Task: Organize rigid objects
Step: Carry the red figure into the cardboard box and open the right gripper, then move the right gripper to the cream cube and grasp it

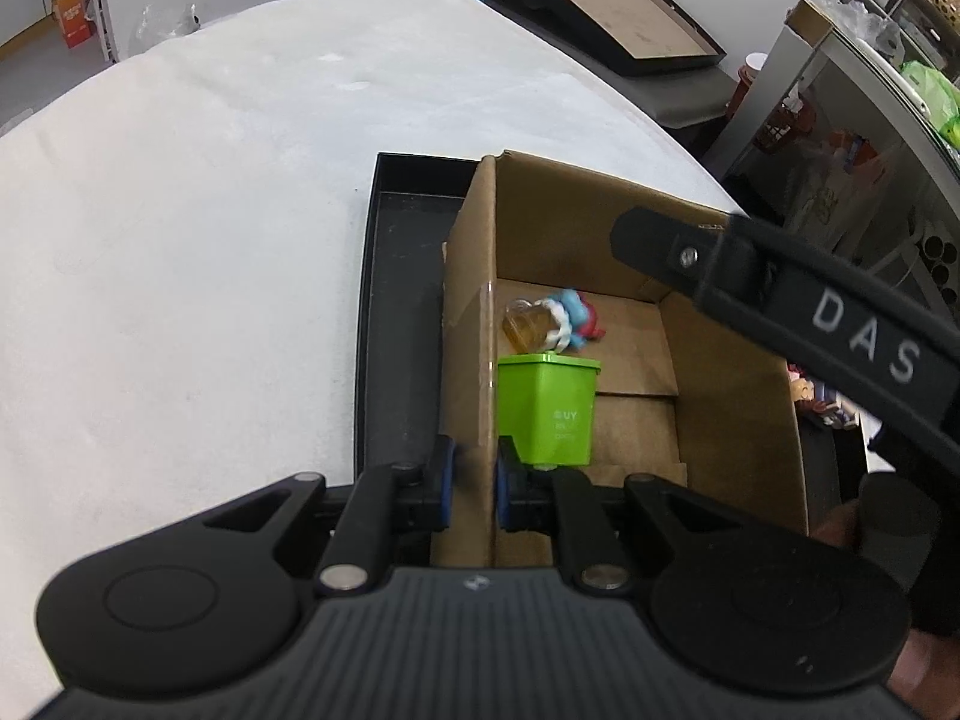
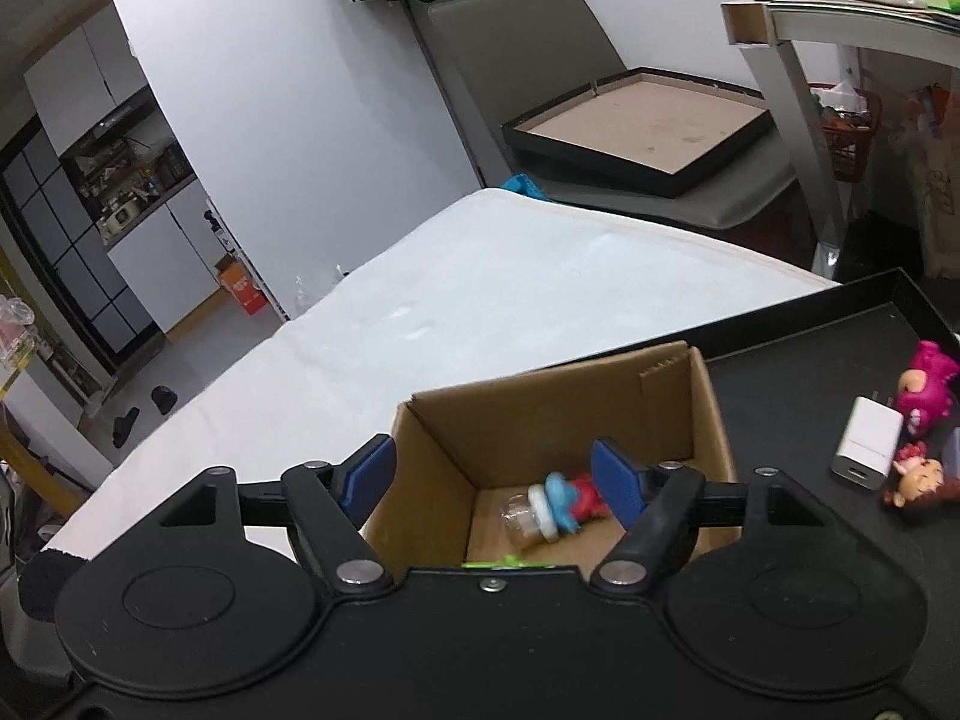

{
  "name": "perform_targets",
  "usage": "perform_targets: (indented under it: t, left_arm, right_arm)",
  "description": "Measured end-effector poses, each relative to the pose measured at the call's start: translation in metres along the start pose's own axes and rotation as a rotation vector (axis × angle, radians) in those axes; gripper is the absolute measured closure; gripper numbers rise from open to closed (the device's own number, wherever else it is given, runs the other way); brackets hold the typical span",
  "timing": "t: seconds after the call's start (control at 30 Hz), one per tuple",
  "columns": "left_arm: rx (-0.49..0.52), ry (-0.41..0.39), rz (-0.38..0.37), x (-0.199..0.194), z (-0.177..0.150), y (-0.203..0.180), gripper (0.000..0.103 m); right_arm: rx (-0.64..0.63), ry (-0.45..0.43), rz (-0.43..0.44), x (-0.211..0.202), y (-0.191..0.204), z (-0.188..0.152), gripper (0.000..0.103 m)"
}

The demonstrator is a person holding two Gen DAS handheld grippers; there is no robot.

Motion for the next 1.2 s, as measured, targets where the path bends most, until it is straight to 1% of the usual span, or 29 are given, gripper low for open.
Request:
perform_targets:
  t: [0.13, 0.23, 0.33, 0.5, 0.6, 0.7, 0.73, 0.77, 0.8, 0.83, 0.87, 0.9, 1.0, 1.07, 1.2]
  left_arm:
    - [0.001, 0.008, 0.022, -0.002, 0.001, -0.003, 0.090]
    - [0.037, 0.016, 0.054, -0.002, 0.005, -0.006, 0.090]
    - [0.045, 0.003, 0.073, -0.007, 0.008, -0.009, 0.090]
    - [0.061, -0.010, 0.126, -0.014, 0.011, -0.017, 0.088]
    - [0.074, -0.013, 0.145, -0.016, 0.012, -0.024, 0.087]
    - [0.081, -0.013, 0.174, -0.017, 0.015, -0.029, 0.086]
    - [0.076, -0.011, 0.188, -0.017, 0.015, -0.029, 0.084]
    - [0.066, -0.011, 0.205, -0.016, 0.016, -0.030, 0.079]
    - [0.062, -0.012, 0.215, -0.016, 0.016, -0.031, 0.072]
    - [0.063, -0.015, 0.224, -0.016, 0.016, -0.032, 0.068]
    - [0.068, -0.018, 0.234, -0.015, 0.016, -0.034, 0.059]
    - [0.075, -0.019, 0.248, -0.014, 0.016, -0.036, 0.053]
    - [0.086, -0.009, 0.280, -0.011, 0.016, -0.040, 0.047]
    - [0.089, 0.000, 0.301, -0.007, 0.015, -0.041, 0.046]
    - [0.094, 0.010, 0.333, -0.004, 0.014, -0.041, 0.043]
  right_arm:
    - [-0.006, 0.008, -0.012, -0.004, -0.004, -0.002, 0.030]
    - [-0.003, 0.019, -0.023, -0.007, -0.009, -0.002, 0.030]
    - [-0.001, 0.026, -0.041, -0.010, -0.017, 0.000, 0.030]
    - [0.040, 0.061, -0.044, -0.012, -0.035, 0.002, 0.029]
    - [0.056, 0.070, -0.071, -0.013, -0.047, 0.004, 0.026]
    - [0.085, 0.080, -0.092, -0.014, -0.063, 0.007, 0.025]
    - [0.094, 0.081, -0.097, -0.014, -0.068, 0.008, 0.024]
    - [0.105, 0.082, -0.106, -0.014, -0.075, 0.010, 0.023]
    - [0.117, 0.080, -0.117, -0.014, -0.081, 0.012, 0.021]
    - [0.129, 0.077, -0.126, -0.015, -0.087, 0.013, 0.020]
    - [0.138, 0.075, -0.134, -0.014, -0.093, 0.015, 0.020]
    - [0.150, 0.073, -0.145, -0.014, -0.100, 0.016, 0.019]
    - [0.187, 0.074, -0.180, -0.013, -0.122, 0.020, 0.018]
    - [0.211, 0.080, -0.200, -0.011, -0.136, 0.020, 0.018]
    - [0.213, 0.089, -0.255, -0.003, -0.158, 0.017, 0.018]
Point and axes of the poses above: each gripper's, at about its wrist camera, not at the fingertips, and x roughly the way its jaws point, y to its left, z to its top, the point moved 9 cm from there along x, roughly the way its jaws point, and after that the axes turned 15 degrees about -z, right-handed, at the moved point
